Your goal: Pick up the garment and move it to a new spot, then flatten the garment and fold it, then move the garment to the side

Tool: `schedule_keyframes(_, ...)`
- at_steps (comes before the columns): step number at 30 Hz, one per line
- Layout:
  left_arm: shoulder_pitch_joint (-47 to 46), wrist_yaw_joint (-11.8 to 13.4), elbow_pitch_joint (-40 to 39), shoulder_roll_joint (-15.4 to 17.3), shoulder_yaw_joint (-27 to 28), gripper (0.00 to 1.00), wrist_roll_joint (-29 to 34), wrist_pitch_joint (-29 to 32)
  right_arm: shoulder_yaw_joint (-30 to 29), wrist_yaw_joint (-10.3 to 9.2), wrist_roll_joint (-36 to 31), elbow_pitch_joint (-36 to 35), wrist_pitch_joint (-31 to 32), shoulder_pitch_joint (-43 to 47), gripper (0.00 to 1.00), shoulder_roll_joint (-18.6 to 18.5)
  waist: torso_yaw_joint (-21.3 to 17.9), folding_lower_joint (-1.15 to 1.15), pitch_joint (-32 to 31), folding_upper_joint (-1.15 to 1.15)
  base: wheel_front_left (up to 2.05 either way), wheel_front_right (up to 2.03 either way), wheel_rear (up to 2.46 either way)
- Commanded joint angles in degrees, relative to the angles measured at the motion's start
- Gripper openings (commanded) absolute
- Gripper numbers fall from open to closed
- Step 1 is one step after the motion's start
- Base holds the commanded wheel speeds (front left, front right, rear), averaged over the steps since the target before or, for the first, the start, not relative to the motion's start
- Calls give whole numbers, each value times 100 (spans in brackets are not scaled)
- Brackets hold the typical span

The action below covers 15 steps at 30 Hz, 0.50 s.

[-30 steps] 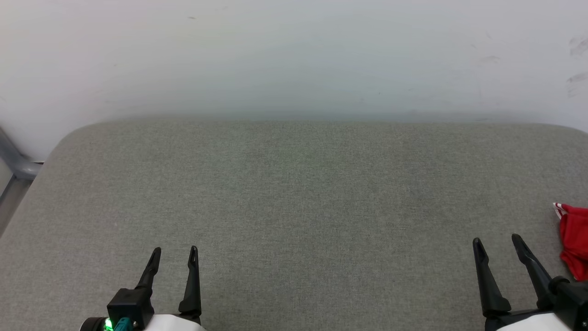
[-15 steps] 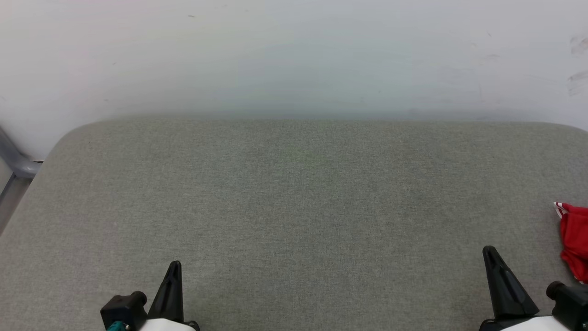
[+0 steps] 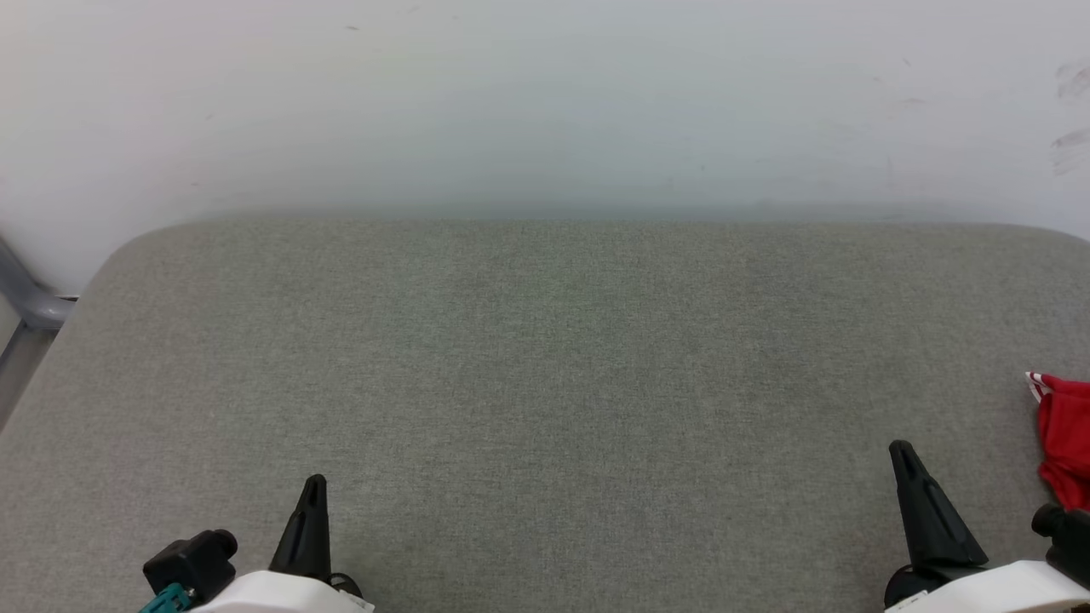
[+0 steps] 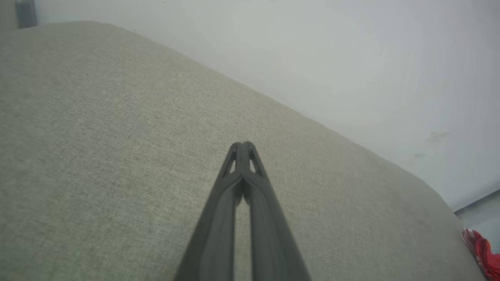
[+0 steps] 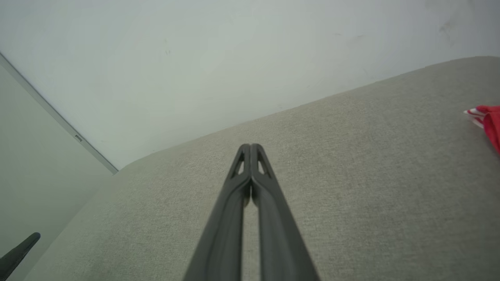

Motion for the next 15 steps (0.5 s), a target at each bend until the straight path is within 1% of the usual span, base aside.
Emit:
schedule_keyframes(1,-174,-33,-55,5,43,0,-242,44,7,-1,263,-9,4,-178,0,-62,-3,0,2,0,0,0,0)
schedule_keyframes(11,-293,-91,-3,-4,129,0,-1133,267,23,-1,1210,269,42,-375,0,-95,-21,0,16,0,0,0,0)
schedule_keyframes(12,-327,-109,13,-6,153,0,-1378,328,24,-1,1473,347,55,-430,0,-103,-26,0,20,0,0,0,0)
schedule_keyframes(15,-356,-125,29,-8,177,0,-1618,390,25,-1,1726,423,67,-482,0,-110,-32,0,24,0,0,0,0)
